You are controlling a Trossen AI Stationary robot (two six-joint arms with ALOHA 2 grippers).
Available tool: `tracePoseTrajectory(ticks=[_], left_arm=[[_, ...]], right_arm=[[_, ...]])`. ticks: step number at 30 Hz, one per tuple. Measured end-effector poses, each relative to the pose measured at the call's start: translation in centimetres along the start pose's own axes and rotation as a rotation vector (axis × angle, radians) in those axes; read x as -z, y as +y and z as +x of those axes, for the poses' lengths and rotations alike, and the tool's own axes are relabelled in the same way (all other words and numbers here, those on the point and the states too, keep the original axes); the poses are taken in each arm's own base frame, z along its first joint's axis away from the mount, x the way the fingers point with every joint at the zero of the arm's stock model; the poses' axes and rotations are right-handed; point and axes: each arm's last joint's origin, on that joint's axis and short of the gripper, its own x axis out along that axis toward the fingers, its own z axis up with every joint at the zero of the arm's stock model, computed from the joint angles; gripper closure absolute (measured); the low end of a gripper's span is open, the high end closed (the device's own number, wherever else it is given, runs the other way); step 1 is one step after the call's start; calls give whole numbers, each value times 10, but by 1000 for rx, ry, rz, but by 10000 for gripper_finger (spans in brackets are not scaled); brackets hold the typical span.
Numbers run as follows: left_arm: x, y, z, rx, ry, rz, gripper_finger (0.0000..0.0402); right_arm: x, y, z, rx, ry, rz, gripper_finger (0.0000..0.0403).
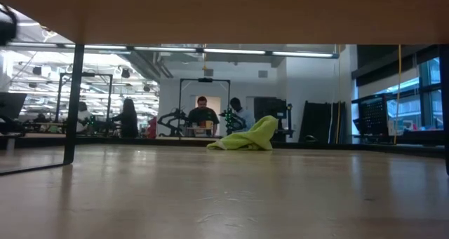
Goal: Stack small to large cups/mugs on shelf
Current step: Return to Home Position
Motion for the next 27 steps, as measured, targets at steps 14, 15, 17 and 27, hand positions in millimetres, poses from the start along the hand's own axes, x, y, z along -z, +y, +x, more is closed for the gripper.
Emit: tracePoseTrajectory(ticks=[14, 15, 17, 27], left_arm=[[0, 10, 27, -557, -52, 5, 401], [0, 12, 29, -595, -63, -18, 401], [0, 17, 31, -672, -80, -41, 402], [-3, 24, 29, -721, -27, 65, 401]], right_arm=[[8, -7, -7, -148, 119, 74, 318], [9, -7, -8, -150, 128, 67, 318], [10, -9, -9, -158, 138, 42, 318], [7, -14, -14, -231, 137, -11, 318]])
